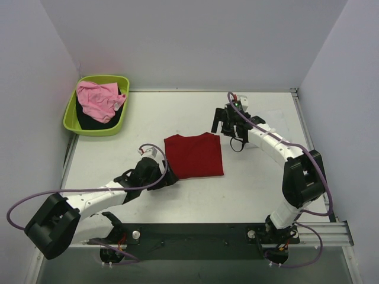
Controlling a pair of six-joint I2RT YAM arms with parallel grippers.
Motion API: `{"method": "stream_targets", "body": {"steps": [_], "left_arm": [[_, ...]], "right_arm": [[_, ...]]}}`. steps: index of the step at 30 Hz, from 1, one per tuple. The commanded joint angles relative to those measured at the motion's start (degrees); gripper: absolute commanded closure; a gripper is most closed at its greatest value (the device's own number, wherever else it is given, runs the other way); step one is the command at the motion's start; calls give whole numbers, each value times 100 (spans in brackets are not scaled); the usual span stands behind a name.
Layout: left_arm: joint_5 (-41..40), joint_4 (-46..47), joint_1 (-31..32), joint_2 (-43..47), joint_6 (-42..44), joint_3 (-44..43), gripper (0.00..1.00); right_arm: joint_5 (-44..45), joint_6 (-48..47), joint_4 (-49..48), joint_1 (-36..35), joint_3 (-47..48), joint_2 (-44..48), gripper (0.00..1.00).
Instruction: Fold and stack the t-shirts
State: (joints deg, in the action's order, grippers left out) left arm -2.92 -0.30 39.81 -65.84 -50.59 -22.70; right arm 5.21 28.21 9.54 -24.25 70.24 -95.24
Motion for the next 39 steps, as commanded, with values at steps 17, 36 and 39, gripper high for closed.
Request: {"method": "stream_targets", "body": {"steps": [17, 36, 39], "left_arm": [[-516, -603, 106, -1387, -171, -999, 3], [-455, -560, -123, -1827, -531, -763, 21], [-455, -524, -132, -1722, -566, -640, 29]], "right_arm": [[-161, 9, -233, -89, -274, 217, 0], [-442, 97, -400, -98, -529, 331, 0], [-486, 141, -427, -124, -520, 269, 0]]}}
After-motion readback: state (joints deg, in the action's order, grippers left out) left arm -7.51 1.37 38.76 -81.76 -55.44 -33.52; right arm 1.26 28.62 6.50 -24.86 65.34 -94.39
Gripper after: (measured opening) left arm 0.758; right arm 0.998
